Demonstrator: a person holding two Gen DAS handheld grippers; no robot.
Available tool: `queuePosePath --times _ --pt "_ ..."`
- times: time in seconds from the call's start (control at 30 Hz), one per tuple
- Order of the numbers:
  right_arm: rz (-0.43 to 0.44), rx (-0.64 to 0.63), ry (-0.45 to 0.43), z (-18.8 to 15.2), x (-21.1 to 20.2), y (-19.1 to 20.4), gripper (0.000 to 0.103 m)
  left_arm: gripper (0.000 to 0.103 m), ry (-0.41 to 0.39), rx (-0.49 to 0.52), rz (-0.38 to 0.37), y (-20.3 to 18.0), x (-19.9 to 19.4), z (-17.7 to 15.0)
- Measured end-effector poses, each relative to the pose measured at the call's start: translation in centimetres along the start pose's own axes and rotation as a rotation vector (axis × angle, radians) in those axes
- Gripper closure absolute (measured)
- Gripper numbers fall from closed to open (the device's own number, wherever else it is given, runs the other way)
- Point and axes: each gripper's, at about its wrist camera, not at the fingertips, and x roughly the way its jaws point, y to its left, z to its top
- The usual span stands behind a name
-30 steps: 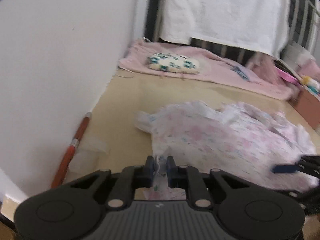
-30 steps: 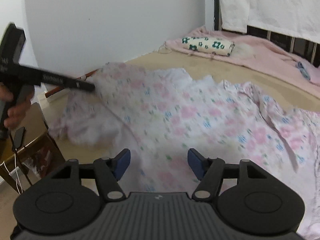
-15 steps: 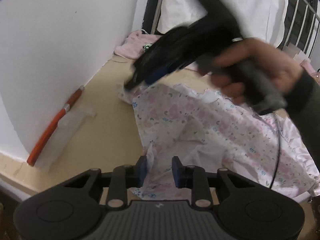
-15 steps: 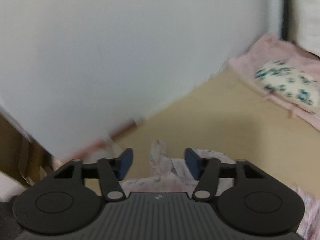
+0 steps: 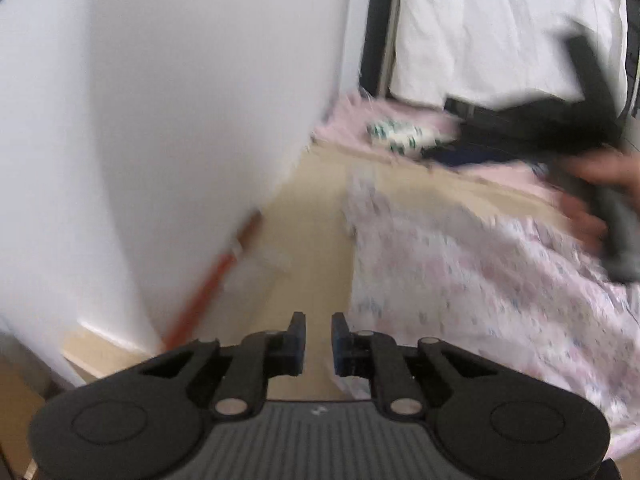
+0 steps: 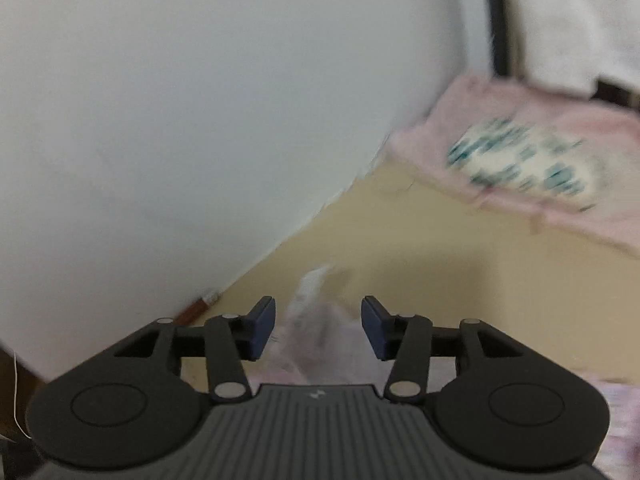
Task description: Fold clothes
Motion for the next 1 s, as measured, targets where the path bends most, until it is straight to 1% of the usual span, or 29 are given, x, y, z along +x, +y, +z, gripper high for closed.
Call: queuePosePath --times 0.03,0.07,0.1,0.13,0.17,0.23,0.33,0.37,0.47,0.5,0.57,0.6,0.67,0.73,0.8,0.83,0.87,0.9,0.93,0.97,1.0 --pt "-0.02 0.001 -0.031 -0.7 -2.6 -0.9 0.053 0.091 -0.014 -0.002 -0.035 -0.6 -0.4 0.3" --pt "-0.056 -0.01 -0.054 -1.8 -5.3 -2.0 0.053 0.087 -0.028 -0.003 -0.071 -1.3 -0.8 0.5" --pt "-0.095 -0.025 -0.076 -3.0 -8.0 -3.1 0.052 0.084 -0.03 0.001 -0.108 -2.1 -0.8 0.7" --pt "-0.141 -0.023 -0.074 -4.3 -10.0 -4.3 0.05 0.081 -0.02 0.01 -0.147 -3.2 -0.3 0.9" --pt "-0.189 -0.016 -0.065 -5.5 -11.9 -5.7 0.05 0.081 -0.002 0.021 -0.181 -4.3 0.3 0.9" --pt "-0.296 0.036 -0.007 -8.8 -14.7 -8.8 0.05 0.081 0.056 0.048 -0.231 -6.7 2.2 0.7" --pt "-0.398 0.111 0.064 -13.5 -17.4 -12.0 0.05 0.081 0.153 0.104 -0.255 -9.6 4.6 -0.2" --pt "-0.41 0.12 0.073 -15.3 -18.2 -12.5 0.05 0.081 0.157 0.137 -0.25 -10.4 5.0 -0.7" --pt "-0.426 0.153 0.063 -17.3 -18.0 -12.7 0.05 0.08 0.109 0.262 -0.19 -12.1 5.2 -1.8" --pt "-0.432 0.165 0.059 -17.9 -17.8 -12.7 0.05 0.08 0.107 0.288 -0.181 -12.5 5.3 -1.8" --pt "-0.443 0.189 0.05 -19.1 -17.5 -12.7 0.044 0.08 0.111 0.307 -0.179 -12.8 5.8 -1.5" --pt "-0.448 0.201 0.046 -19.7 -17.4 -12.7 0.044 0.08 0.114 0.318 -0.179 -12.9 6.2 -1.1" --pt "-0.451 0.24 0.001 -19.4 -17.7 -11.7 0.044 0.08 0.111 0.356 -0.182 -12.7 7.5 0.0" --pt "-0.409 0.243 -0.08 -19.1 -19.4 -11.1 0.043 0.081 0.119 0.393 -0.18 -12.8 8.6 1.3" --pt "-0.371 0.227 -0.166 -19.2 -22.3 -10.3 0.033 0.082 0.141 0.433 -0.168 -12.9 11.0 3.1" --pt "-0.381 0.211 -0.176 -19.3 -23.3 -10.2 0.024 0.082 0.141 0.459 -0.148 -13.1 12.2 3.9" --pt "-0.402 0.192 -0.175 -19.4 -24.1 -10.3 0.02 0.082 0.141 0.485 -0.129 -13.2 13.4 4.8" --pt "-0.441 0.184 -0.146 -19.8 -24.5 -10.7 0.02 0.083 0.134 0.514 -0.112 -13.4 14.7 5.5" --pt "-0.486 0.178 -0.106 -20.3 -24.7 -11.1 0.02 0.087 0.119 0.545 -0.104 -13.7 15.9 6.2" --pt "-0.532 0.172 -0.066 -20.8 -24.8 -11.6 0.023 0.093 0.106 0.574 -0.105 -13.9 17.1 6.8" --pt "-0.544 0.179 -0.044 -21.5 -24.9 -11.9 0.024 0.093 0.096 0.597 -0.104 -14.1 18.3 7.4"
